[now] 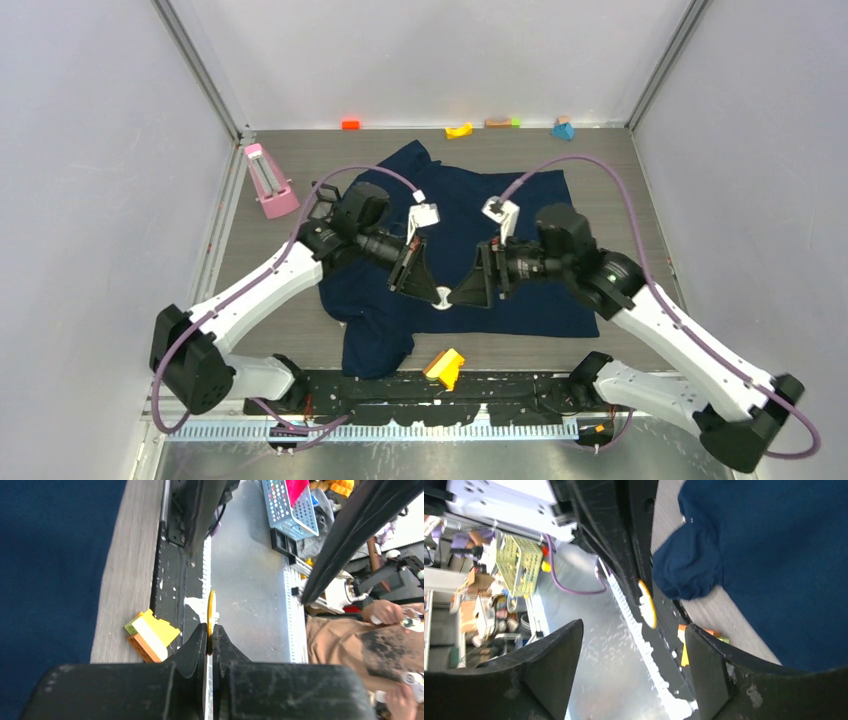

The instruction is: Pin the brooch onto the clothing

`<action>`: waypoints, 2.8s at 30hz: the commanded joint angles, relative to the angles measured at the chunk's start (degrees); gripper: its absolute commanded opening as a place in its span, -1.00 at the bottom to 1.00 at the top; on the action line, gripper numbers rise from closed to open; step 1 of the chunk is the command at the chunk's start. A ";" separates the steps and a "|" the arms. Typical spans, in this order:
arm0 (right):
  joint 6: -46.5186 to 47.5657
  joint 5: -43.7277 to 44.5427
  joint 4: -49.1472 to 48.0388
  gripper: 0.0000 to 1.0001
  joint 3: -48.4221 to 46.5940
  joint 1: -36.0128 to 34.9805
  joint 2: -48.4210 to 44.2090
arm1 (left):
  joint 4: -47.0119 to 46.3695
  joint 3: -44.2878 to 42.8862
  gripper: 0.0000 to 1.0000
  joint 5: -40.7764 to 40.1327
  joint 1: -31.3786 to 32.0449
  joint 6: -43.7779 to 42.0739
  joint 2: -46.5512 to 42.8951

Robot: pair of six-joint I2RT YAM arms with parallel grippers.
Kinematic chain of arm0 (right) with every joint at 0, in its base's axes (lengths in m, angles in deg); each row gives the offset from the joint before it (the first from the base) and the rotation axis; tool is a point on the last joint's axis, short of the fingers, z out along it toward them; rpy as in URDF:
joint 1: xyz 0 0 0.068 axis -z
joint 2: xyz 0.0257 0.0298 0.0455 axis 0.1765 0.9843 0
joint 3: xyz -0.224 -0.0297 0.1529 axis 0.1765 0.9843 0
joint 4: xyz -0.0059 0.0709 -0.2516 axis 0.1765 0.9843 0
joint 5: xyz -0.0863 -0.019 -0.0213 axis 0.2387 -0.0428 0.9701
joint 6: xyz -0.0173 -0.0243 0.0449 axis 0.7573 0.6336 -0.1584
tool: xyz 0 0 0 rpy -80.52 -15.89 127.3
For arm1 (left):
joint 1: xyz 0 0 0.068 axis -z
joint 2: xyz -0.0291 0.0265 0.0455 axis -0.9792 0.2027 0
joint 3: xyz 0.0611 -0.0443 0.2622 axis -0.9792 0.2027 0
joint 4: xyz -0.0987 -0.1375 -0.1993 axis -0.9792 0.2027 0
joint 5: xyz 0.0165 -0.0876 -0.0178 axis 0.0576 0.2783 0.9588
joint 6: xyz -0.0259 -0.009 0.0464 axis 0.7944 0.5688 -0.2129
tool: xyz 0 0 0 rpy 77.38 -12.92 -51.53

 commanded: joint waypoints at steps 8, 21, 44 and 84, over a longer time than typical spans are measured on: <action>-12.65 11.20 -27.52 0.82 10.90 -0.16 -16.00 | -28.70 8.59 -1.00 -5.32 -5.01 16.67 -13.69; -20.01 6.84 -39.93 0.07 15.08 -0.21 -9.26 | -31.37 8.71 -1.00 -1.22 -5.65 19.16 -12.46; -19.60 2.74 -38.05 -0.41 13.79 -0.25 -6.58 | -31.28 8.65 -1.00 -0.52 -5.57 19.24 -11.69; -21.14 21.35 -17.91 -0.81 5.16 -0.34 7.05 | -18.60 5.00 -1.00 4.00 0.01 9.72 -9.29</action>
